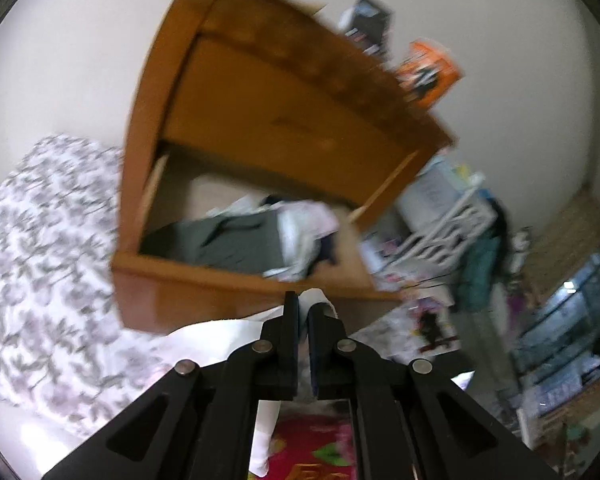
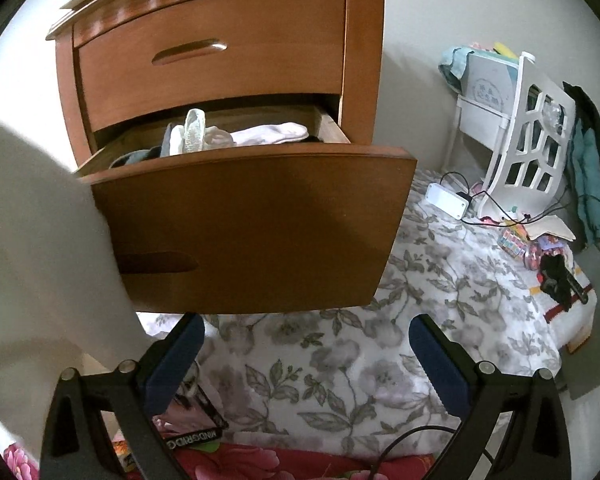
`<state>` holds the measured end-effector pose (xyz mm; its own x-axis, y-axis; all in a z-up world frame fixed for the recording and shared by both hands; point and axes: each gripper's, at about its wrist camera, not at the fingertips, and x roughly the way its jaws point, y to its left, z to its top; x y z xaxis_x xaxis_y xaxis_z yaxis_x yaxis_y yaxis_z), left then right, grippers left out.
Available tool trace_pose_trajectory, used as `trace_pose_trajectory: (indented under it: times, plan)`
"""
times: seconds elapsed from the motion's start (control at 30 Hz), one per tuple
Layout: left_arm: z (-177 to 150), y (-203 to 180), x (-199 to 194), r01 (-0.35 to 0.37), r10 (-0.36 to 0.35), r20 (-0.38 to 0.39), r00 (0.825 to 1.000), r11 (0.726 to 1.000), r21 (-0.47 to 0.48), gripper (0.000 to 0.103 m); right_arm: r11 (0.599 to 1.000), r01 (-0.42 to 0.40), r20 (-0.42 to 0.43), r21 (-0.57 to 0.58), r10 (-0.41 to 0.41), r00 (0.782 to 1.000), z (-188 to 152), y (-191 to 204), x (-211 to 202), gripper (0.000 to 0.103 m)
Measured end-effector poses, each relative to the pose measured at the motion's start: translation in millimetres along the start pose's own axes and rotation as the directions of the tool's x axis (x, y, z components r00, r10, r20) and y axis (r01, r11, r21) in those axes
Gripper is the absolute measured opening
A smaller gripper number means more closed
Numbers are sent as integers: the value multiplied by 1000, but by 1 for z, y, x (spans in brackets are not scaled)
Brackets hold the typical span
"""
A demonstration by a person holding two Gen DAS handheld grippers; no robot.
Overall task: Take underwear out of drawer
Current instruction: 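Lower the white towel onto the bedspread beside the pink garment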
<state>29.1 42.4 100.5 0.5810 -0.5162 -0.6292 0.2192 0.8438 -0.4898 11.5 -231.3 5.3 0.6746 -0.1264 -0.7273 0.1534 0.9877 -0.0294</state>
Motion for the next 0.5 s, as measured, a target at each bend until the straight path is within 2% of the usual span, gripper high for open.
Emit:
trace_pose_trajectory:
  times: [0.1,0.23,0.37,0.5]
  plan:
    - [-11,12,20,-88,88,-40,995,996,7,3,1000,1,-1,-3,-1,1000,-1,1,0,103]
    - [-26,23,43,-163,165,-78,983,986,26,3,1000,2,-7,-6,-2,1000,0,2,1,103]
    - [-39,34,65,-193,193,-128,973,981,14,3,1000,3,-8,-15,-3,1000,0,3,2,103]
    - [-53,41,82,-241,243,-173,954,970,33,3,1000,2,-11,-14,-2,1000,0,3,2,103]
